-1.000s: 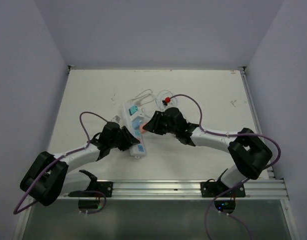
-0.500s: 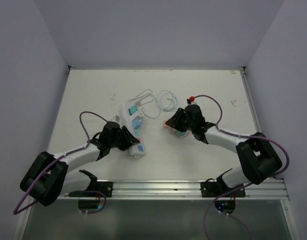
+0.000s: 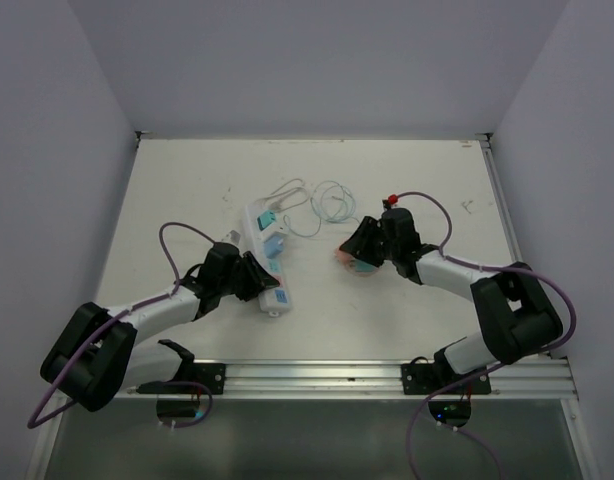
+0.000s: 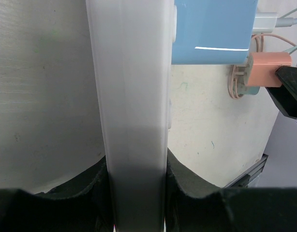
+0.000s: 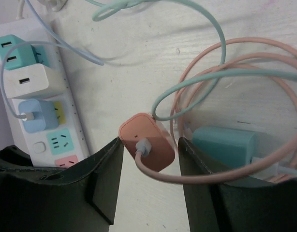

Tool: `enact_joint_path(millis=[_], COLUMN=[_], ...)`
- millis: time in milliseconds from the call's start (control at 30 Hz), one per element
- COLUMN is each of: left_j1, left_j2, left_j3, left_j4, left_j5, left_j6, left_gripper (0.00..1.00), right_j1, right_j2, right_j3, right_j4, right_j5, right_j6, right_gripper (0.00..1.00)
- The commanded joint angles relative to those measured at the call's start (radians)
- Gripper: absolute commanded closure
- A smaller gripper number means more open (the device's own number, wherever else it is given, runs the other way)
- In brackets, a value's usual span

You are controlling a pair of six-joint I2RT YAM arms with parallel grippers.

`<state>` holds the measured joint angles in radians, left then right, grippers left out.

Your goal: Pull the plug off the socket

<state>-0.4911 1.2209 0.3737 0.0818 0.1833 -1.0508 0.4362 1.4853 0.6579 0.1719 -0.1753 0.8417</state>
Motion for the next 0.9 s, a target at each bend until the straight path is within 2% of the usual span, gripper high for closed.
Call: enact_joint_path(millis=[0, 133, 367, 600, 733, 867], left_j1=[0.009, 0.009, 0.009, 0.008, 0.008, 0.008], left_j2=[0.017, 0.022, 0.022, 0.028, 0.042, 0.040], left_j3=[0.008, 0.011, 0.016, 0.021, 0.025, 0.028], left_j4=[-0.036, -0.027, -0.022, -0.008, -0.002, -0.002], left_j5=[-0.021, -0.010, 0.005, 0.012, 0.021, 0.022], left_j6=[0.044, 0.044, 0.048, 0.051, 0.048, 0.049], left_gripper=[1.00, 1.00, 1.00, 1.00, 1.00, 1.00], right_j1=[-0.019, -0.033, -0.039, -0.031, -0.005, 0.111], right_j2=[-0.039, -0.077, -0.180, -0.338, -0.376, -0.332], right_j3=[0.002, 0.005, 0.043, 0.049, 0.045, 0.109], right_j4=[-0.067, -0.123, -0.274, -0.353, -0.304, -0.264], right_j5=[0.019, 0.048, 0.141, 0.169, 0.132, 0.138], right_j6=[-0.053, -0.081, -0.154, -0.139, -0.118, -0.112], right_gripper=[0.45, 0.30, 0.14, 0.09, 0.08, 0.08])
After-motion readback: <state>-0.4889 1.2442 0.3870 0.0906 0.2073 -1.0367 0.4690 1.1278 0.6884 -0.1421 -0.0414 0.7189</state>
